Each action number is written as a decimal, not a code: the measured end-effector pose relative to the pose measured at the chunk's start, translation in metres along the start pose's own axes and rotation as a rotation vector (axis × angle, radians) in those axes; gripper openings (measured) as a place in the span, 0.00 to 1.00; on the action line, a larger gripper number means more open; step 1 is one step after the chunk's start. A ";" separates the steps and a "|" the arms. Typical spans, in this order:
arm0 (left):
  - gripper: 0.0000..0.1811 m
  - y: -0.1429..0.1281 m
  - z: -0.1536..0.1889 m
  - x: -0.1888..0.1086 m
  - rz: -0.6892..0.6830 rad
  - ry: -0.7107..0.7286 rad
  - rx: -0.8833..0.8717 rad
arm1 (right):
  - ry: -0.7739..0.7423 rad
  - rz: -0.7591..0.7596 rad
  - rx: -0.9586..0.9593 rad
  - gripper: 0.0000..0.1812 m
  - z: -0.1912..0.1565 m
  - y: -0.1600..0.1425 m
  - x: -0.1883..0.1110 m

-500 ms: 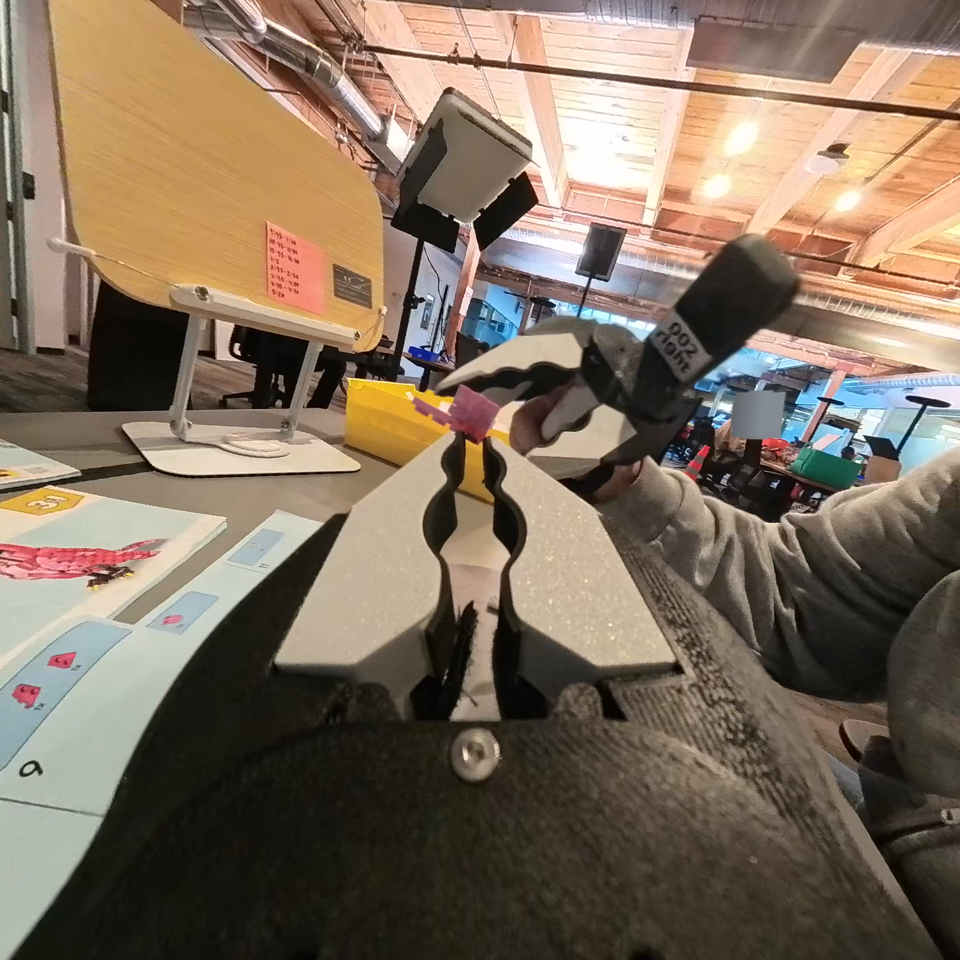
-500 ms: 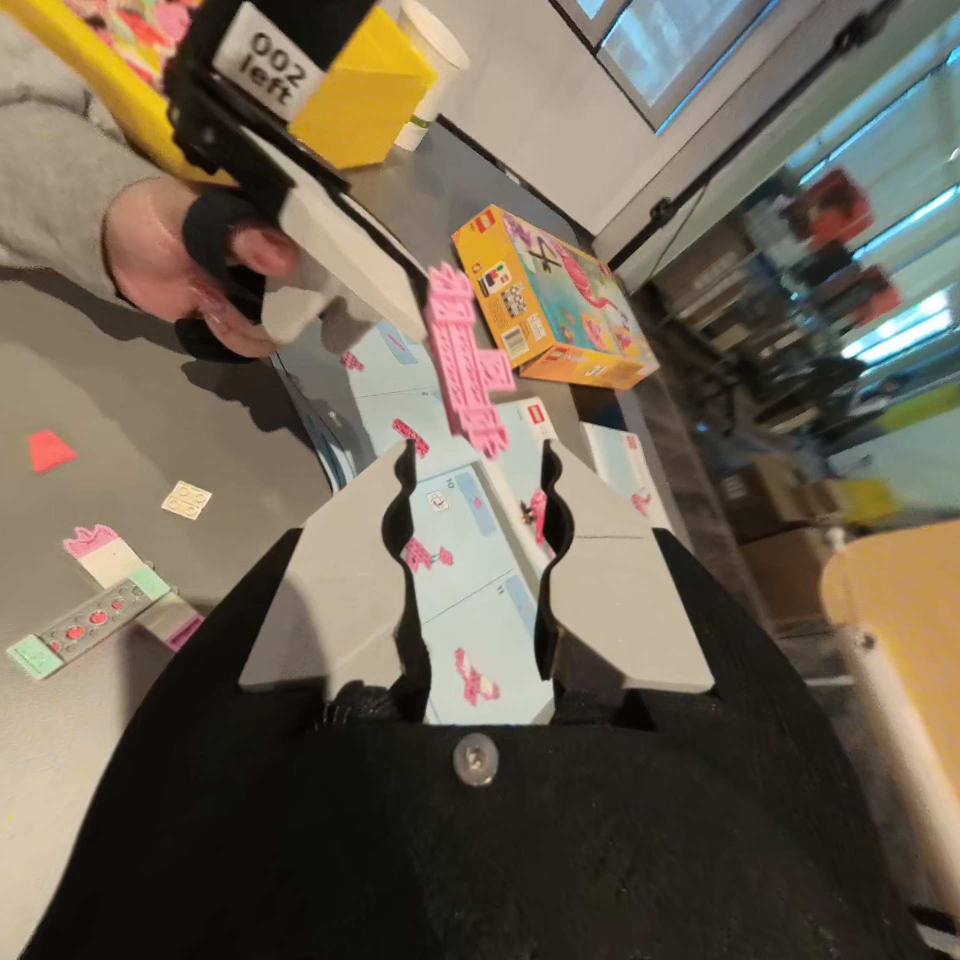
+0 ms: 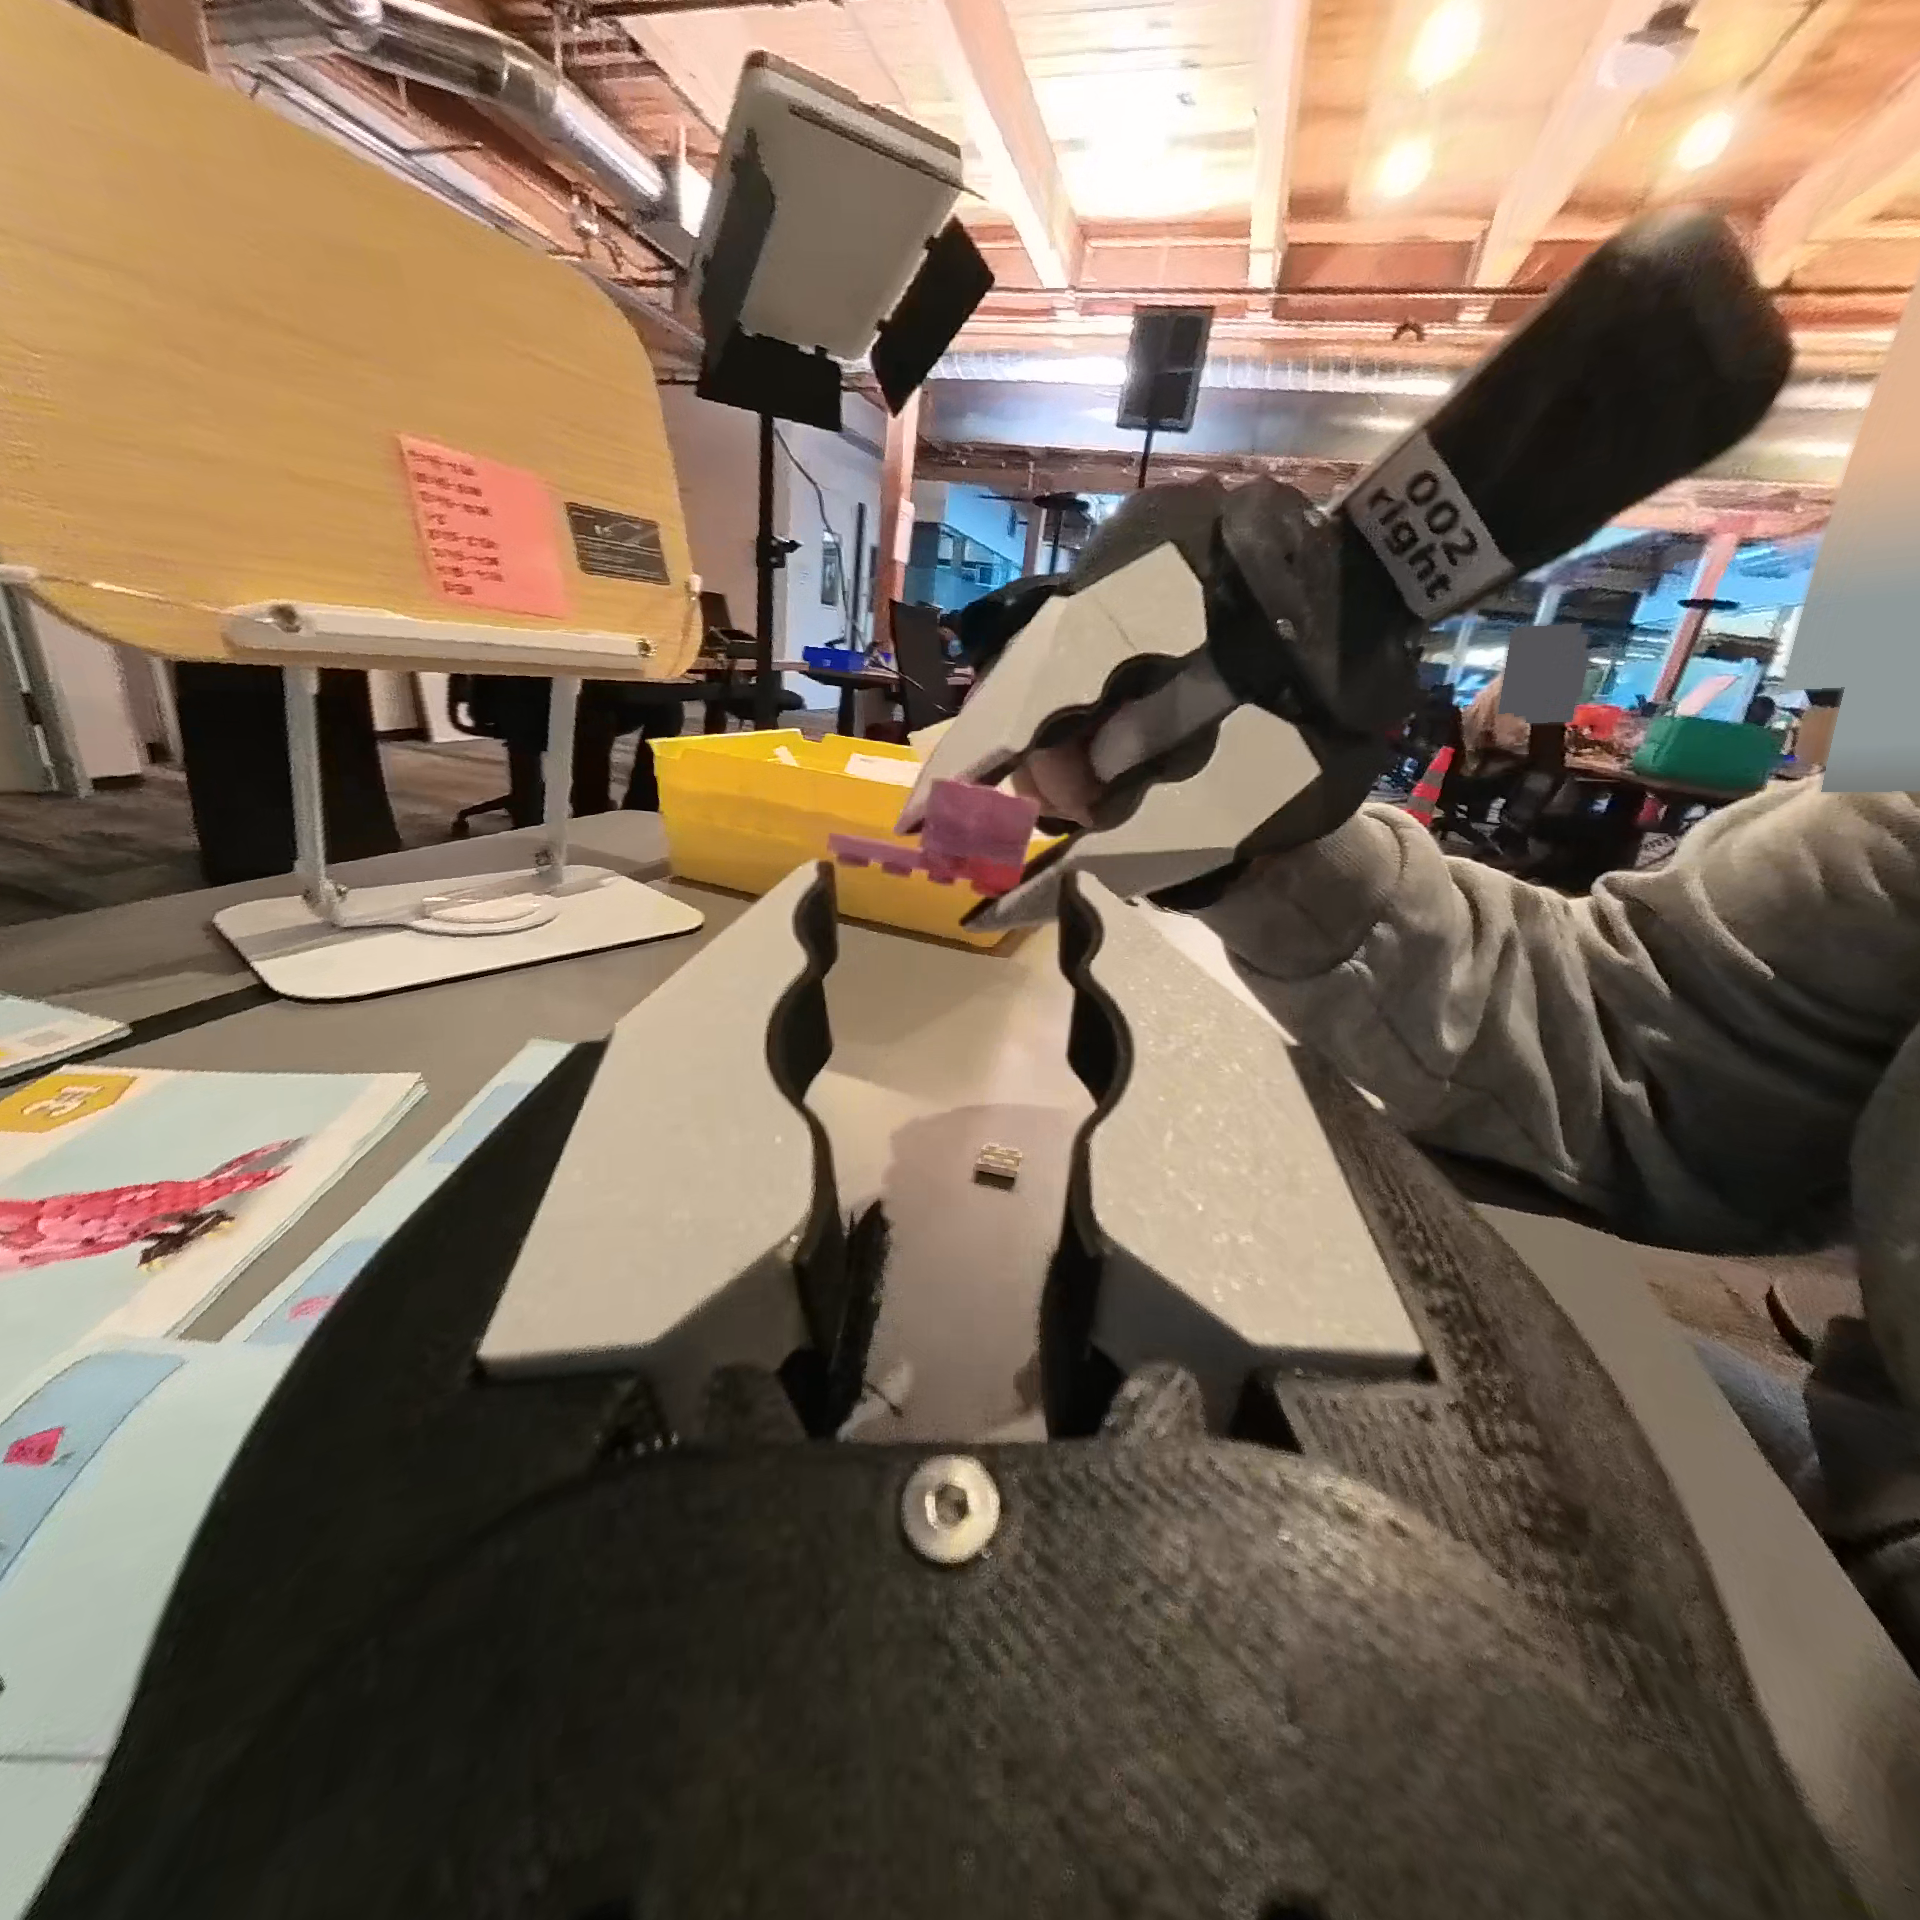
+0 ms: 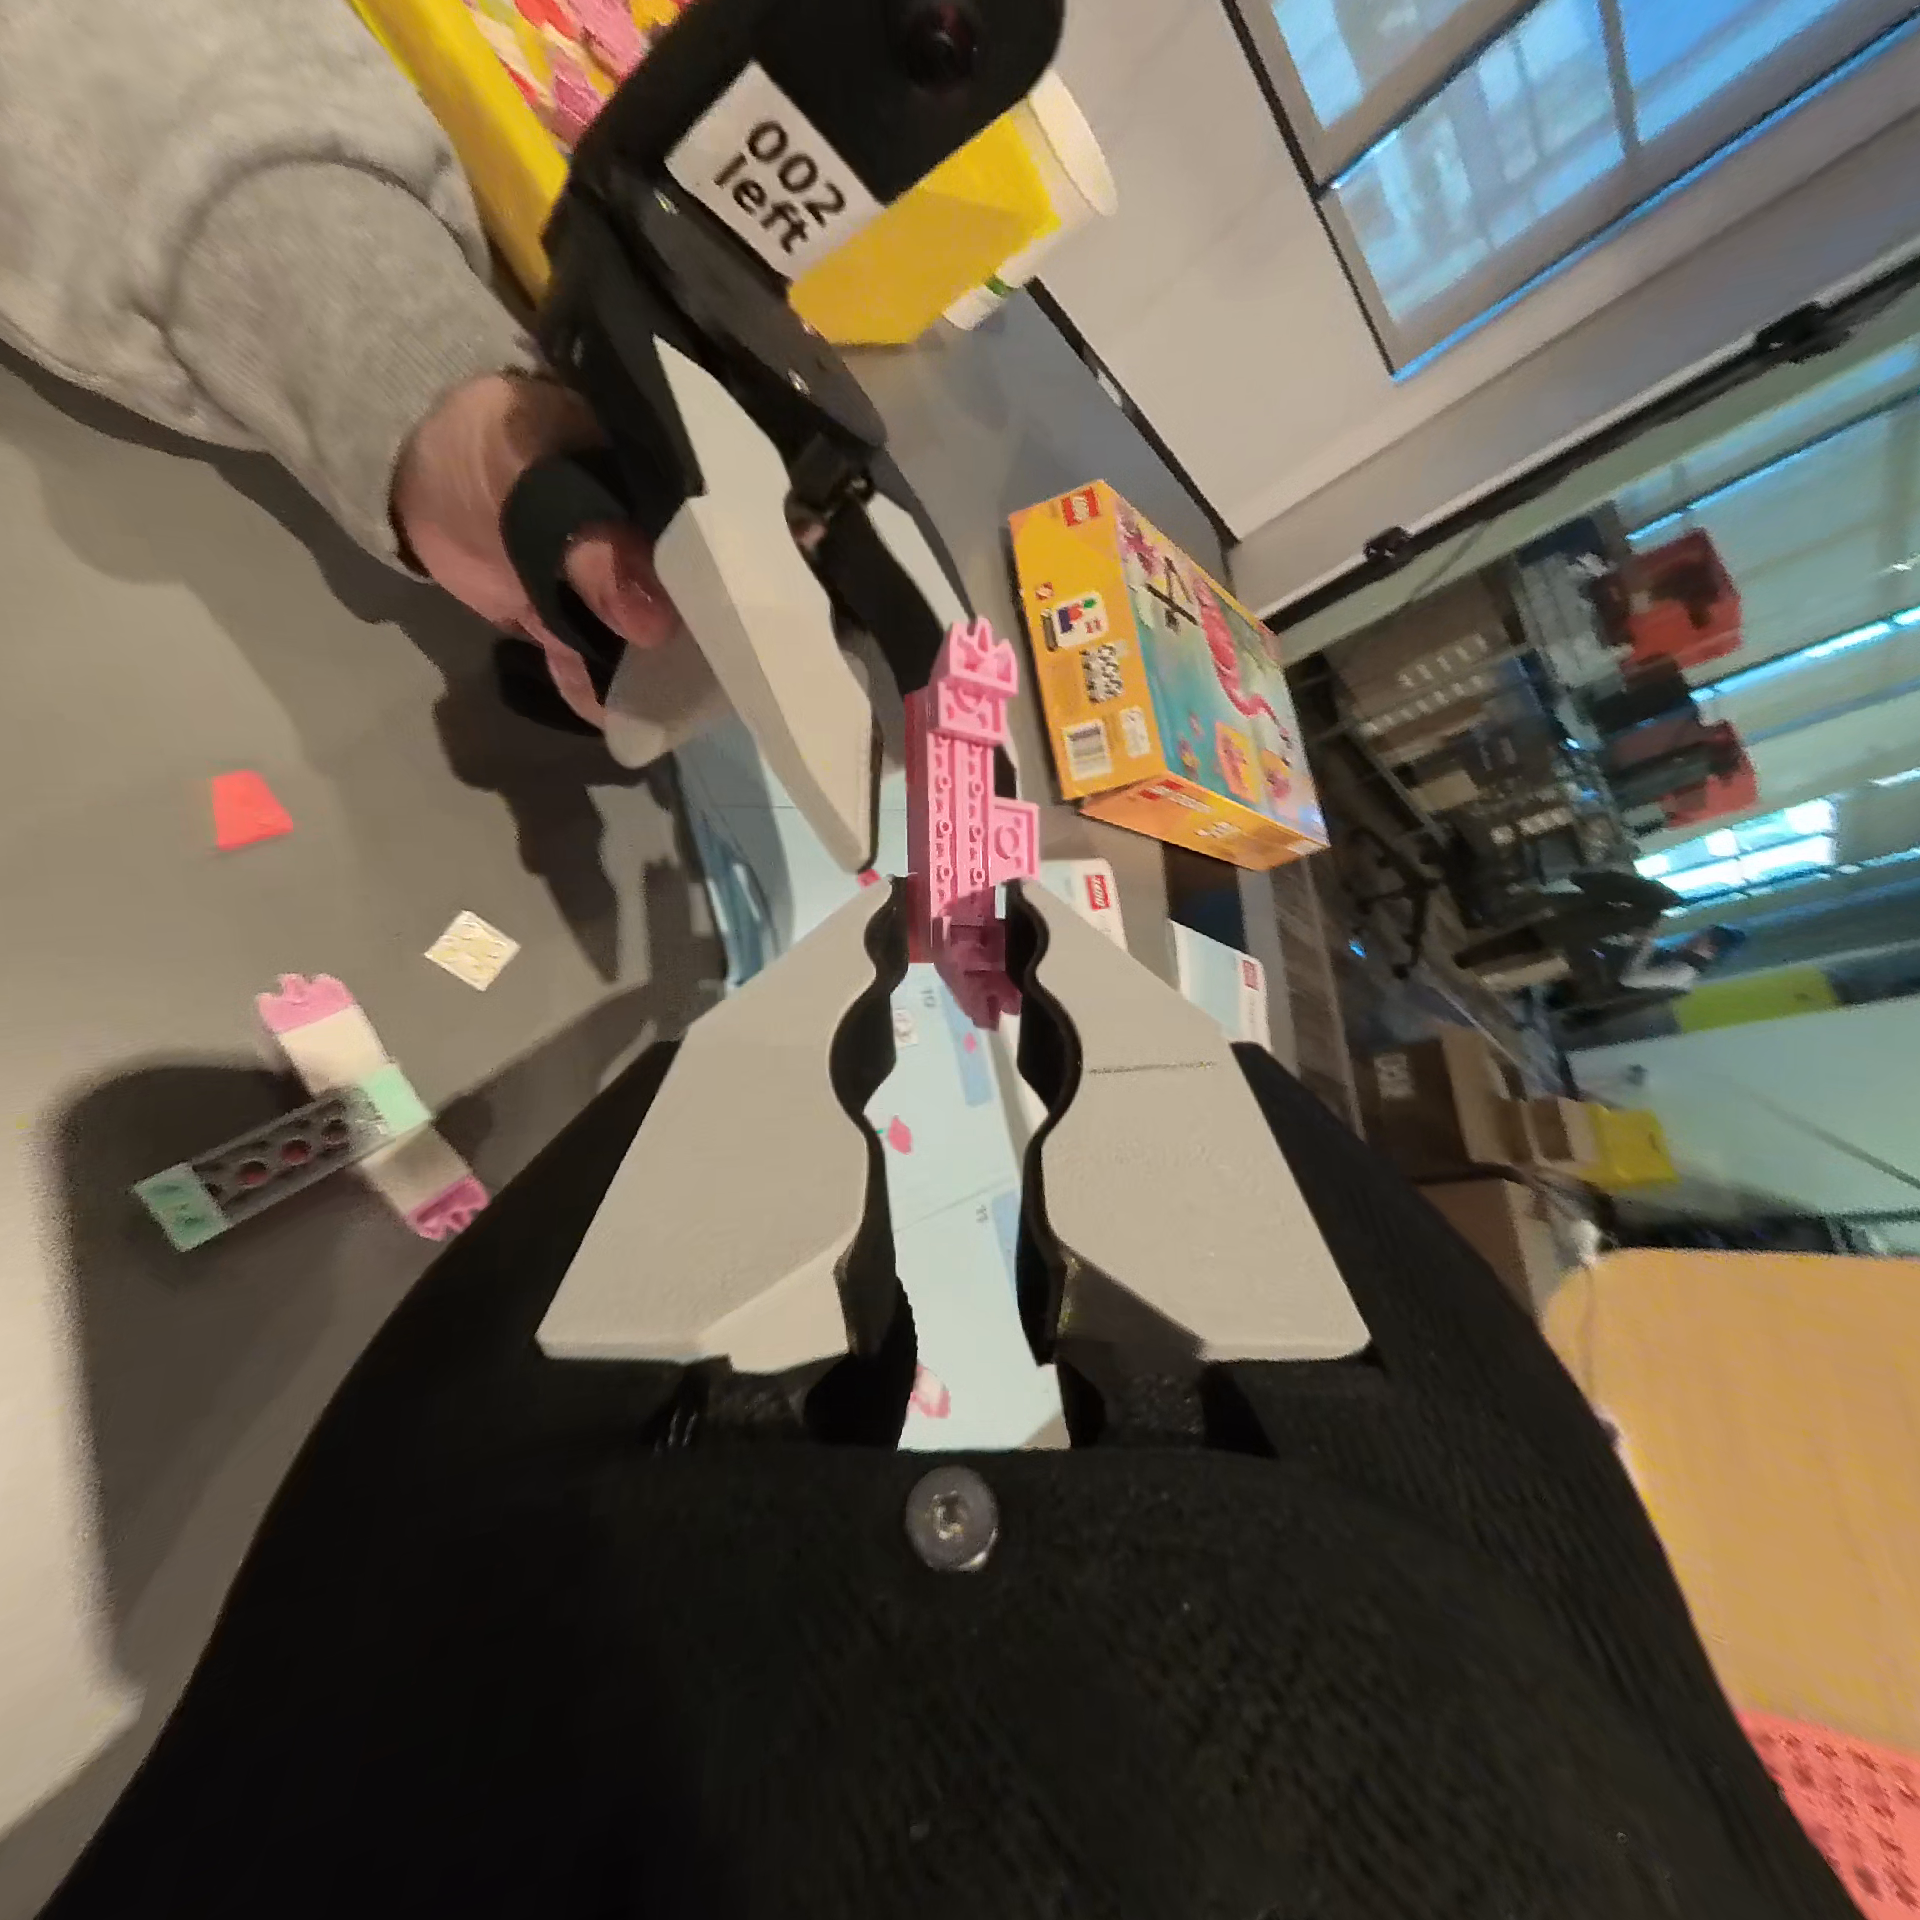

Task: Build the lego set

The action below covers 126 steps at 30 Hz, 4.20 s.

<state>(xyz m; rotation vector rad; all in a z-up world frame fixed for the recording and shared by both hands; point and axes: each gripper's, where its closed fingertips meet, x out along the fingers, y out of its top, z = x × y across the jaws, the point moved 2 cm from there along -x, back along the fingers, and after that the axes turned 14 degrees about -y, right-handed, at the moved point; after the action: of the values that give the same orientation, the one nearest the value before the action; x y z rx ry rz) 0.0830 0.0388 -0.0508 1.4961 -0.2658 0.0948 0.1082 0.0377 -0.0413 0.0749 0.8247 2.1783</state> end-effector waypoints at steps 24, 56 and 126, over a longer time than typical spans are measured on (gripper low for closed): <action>0.19 0.032 -0.032 -0.040 0.159 0.235 0.079 | 0.548 -0.380 0.459 0.22 -0.069 -0.046 0.008; 0.19 0.019 -0.037 -0.037 0.068 0.301 0.137 | 0.103 -0.555 -0.602 0.07 -0.083 -0.096 -0.081; 0.19 -0.003 0.054 0.018 0.074 -0.357 -0.170 | 0.326 -0.150 0.975 0.08 -0.014 0.049 -0.052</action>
<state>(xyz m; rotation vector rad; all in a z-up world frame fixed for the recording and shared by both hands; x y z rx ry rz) 0.0946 -0.0170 -0.0464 1.3283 -0.6026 -0.1349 0.1070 -0.0296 -0.0131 0.1366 1.9419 1.4854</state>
